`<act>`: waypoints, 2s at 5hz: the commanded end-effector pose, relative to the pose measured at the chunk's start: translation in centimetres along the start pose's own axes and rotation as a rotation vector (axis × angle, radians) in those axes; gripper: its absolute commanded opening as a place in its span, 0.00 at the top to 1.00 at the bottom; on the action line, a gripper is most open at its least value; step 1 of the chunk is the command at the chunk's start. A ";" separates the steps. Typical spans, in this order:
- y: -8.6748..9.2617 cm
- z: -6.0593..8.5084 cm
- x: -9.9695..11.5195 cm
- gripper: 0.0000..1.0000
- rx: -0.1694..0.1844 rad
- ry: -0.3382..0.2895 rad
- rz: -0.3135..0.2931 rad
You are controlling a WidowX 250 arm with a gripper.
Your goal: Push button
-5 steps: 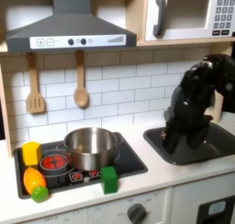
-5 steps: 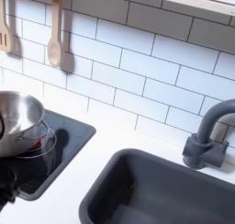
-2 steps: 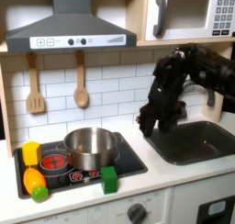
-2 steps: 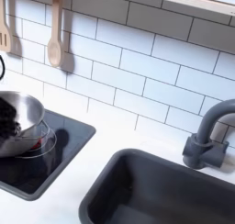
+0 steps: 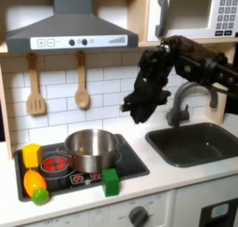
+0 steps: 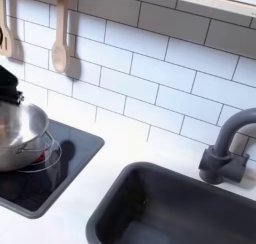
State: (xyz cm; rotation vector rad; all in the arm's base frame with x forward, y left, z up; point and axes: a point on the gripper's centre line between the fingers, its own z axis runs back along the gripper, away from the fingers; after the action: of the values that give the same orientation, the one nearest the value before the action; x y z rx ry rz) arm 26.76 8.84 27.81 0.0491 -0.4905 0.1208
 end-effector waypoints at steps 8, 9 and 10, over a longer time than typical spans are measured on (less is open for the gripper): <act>4.2 2.9 11.9 1.00 0.008 -0.413 -0.005; 4.3 3.3 13.0 1.00 0.002 -0.440 0.003; 4.1 3.4 13.9 1.00 -0.004 -0.461 -0.007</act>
State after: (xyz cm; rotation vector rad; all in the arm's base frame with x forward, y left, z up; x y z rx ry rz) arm 36.63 14.43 37.39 0.0805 -0.9473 0.1103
